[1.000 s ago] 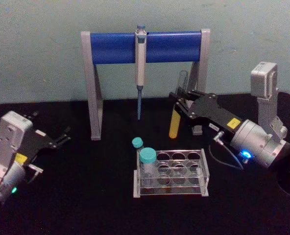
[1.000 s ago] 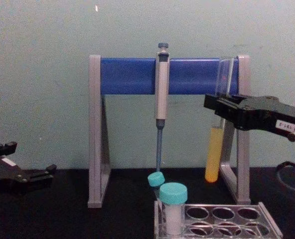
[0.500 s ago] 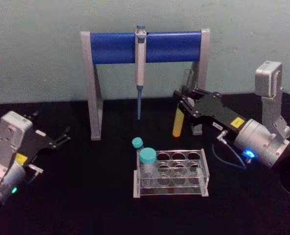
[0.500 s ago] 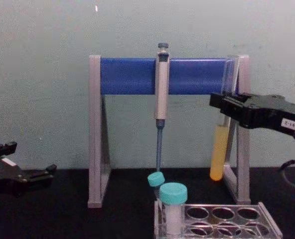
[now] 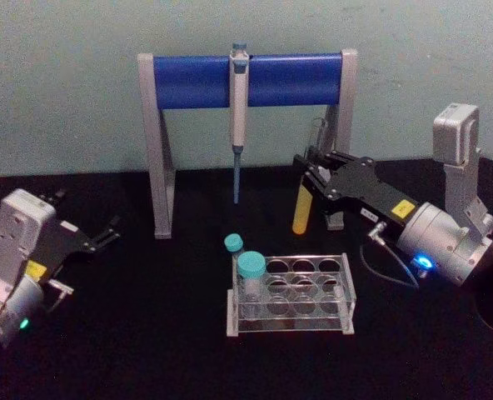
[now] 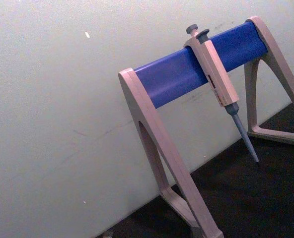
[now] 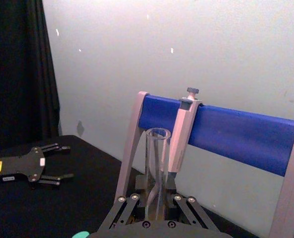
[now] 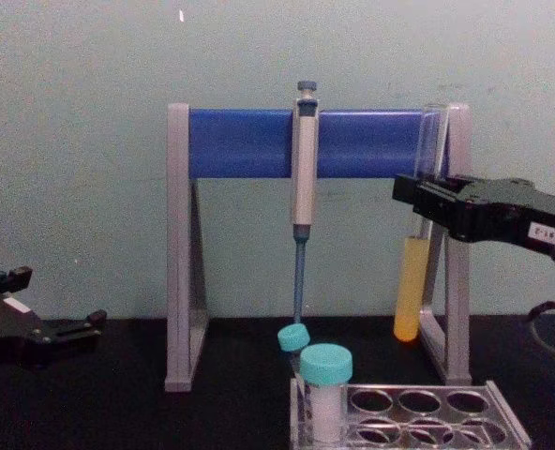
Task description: Pick up the test tube from the test tube rack, shake it, then place it back into the test tube rack.
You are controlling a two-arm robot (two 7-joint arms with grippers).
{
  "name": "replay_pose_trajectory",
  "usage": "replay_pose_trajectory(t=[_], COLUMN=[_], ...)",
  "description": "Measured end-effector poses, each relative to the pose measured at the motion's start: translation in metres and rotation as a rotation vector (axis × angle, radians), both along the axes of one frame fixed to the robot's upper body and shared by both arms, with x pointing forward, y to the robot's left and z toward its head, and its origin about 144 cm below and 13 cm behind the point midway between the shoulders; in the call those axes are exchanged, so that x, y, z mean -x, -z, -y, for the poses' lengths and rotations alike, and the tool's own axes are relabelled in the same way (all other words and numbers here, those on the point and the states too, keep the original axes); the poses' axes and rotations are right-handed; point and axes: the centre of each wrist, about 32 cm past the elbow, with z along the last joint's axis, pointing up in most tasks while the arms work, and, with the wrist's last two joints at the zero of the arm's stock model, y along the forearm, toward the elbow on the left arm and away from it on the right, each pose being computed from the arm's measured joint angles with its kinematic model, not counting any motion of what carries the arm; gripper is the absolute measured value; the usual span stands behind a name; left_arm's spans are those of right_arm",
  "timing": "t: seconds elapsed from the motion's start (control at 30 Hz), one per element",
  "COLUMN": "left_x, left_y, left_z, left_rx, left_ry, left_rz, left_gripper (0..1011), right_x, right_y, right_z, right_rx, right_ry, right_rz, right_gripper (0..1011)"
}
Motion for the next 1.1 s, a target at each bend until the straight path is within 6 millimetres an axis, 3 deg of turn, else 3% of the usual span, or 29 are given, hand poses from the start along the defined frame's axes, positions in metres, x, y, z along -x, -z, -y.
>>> replay_pose_trajectory(t=[0.83, 1.1], left_x=[0.000, 0.000], left_y=[0.000, 0.000], left_z=[0.000, 0.000], left_rx=[0.000, 0.000], left_ry=[0.000, 0.000], left_rz=[0.000, 0.000], left_gripper=[1010, 1010], right_x=[0.001, 0.013], right_y=[0.000, -0.002], right_z=[0.000, 0.003], right_rx=[0.001, 0.012], right_ry=[-0.006, -0.033], right_rz=[-0.002, -0.006], right_gripper=[223, 223])
